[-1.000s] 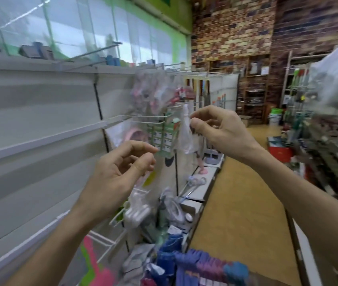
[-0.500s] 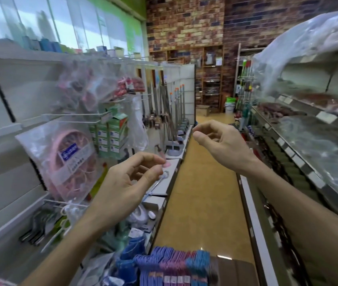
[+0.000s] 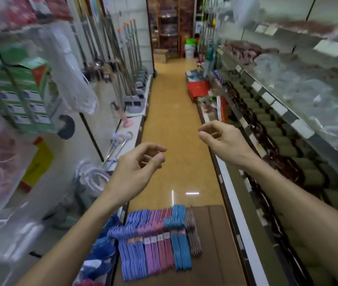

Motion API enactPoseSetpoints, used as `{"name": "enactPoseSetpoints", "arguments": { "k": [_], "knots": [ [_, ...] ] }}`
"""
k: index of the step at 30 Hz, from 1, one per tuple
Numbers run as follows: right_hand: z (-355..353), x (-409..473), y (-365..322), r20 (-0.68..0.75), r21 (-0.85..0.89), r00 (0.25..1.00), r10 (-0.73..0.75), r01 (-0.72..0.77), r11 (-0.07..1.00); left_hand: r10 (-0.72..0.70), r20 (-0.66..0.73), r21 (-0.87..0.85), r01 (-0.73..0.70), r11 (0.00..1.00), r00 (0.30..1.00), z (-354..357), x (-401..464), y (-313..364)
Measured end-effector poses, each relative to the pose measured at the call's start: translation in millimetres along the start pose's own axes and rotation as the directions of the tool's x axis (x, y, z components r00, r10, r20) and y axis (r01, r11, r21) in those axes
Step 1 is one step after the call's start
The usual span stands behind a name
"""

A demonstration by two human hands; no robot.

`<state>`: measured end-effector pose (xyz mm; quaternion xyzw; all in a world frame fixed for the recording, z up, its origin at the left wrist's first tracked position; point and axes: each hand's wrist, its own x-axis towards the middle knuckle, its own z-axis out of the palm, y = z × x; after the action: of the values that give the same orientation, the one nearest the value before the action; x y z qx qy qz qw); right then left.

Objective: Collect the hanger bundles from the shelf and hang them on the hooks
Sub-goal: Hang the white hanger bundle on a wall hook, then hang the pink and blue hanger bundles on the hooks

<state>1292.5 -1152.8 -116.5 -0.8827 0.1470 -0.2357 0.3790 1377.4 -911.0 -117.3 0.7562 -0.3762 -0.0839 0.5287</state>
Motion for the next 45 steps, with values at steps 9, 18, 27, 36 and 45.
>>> {"name": "enactPoseSetpoints", "arguments": {
  "k": [9, 18, 27, 36, 45],
  "knots": [
    [81.2, 32.3, 159.9, 0.081, -0.066, 0.97, 0.228, -0.223, 0.973, -0.127, 0.112, 0.0, 0.127, 0.992, 0.986, 88.2, 64.6, -141.9],
    [215.1, -12.3, 402.4, 0.161, -0.158, 0.923, 0.349, -0.325, 0.932, -0.175, 0.12, 0.073, 0.168, 0.983, 0.977, 235.5, 62.8, -367.7],
    [364.8, -100.1, 643.7, 0.149, -0.232, 0.9, 0.411, -0.372, 0.899, -0.198, 0.109, 0.103, 0.187, 0.977, 0.974, 378.0, 10.6, -620.3],
    [477.1, -141.1, 755.0, 0.201, -0.175, 0.807, 0.556, -0.529, 0.831, -0.07, 0.163, 0.221, 0.033, 0.975, 0.984, 444.4, -9.4, -753.4],
    [553.5, -178.6, 793.9, 0.401, -0.051, 0.589, 0.702, -0.751, 0.659, 0.008, 0.349, 0.724, -0.275, 0.633, 0.937, 471.1, -6.3, -777.8]
  ]
}}
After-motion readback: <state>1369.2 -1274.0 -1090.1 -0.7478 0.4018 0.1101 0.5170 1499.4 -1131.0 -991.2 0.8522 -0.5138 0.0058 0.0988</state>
